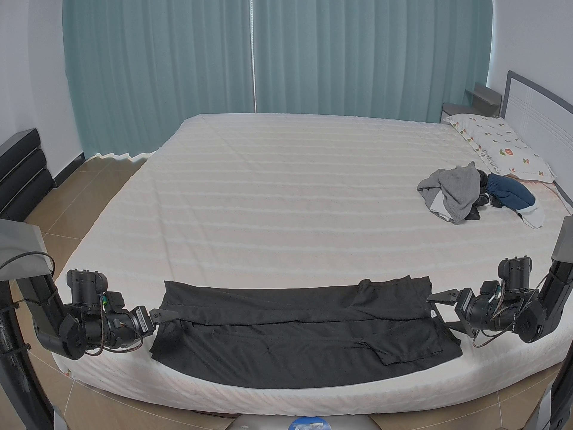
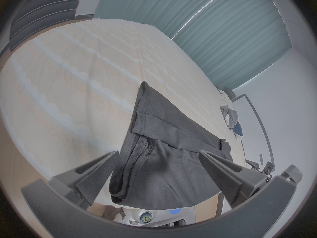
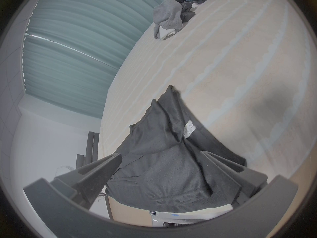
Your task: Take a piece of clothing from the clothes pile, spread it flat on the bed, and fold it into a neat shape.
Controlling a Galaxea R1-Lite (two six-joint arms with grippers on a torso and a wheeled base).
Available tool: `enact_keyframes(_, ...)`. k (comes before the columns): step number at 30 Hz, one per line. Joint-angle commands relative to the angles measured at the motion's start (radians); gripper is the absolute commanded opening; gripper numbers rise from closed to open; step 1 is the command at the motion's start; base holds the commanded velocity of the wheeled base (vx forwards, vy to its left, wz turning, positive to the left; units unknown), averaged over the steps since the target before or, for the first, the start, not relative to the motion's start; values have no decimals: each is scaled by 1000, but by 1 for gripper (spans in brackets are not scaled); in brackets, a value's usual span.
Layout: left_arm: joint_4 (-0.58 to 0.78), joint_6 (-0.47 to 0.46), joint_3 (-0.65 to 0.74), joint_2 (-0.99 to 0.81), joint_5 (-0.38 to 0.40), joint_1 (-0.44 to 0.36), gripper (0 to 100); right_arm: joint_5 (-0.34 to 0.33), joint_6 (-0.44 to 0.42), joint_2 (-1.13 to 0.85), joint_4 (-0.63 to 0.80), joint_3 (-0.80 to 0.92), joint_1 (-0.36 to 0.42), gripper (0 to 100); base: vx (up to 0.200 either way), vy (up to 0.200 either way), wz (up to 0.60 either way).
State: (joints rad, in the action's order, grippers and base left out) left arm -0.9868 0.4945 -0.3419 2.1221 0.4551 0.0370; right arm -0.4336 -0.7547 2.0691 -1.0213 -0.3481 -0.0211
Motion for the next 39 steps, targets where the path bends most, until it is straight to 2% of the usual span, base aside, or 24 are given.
enact_keyframes(1,-1,-1,18,27,-4,-34,100,0,0,0,0,0,-2,100,0,0,0)
enact_keyframes(7,-1,-1,23,35,-50,-37,100,-2,0,0,0,0,0,100,0,0,0)
enact_keyframes(32,-38,1,69,61,-78,-29,100,-2,0,0,1,6,1,100,0,0,0)
enact_keyframes(33,-38,1,69,61,-78,-29,0,-2,0,0,1,6,1,100,0,0,0)
enact_keyframes(39,-39,-1,96,52,-93,-28,0,-2,1,0,1,8,9,100,0,0,0)
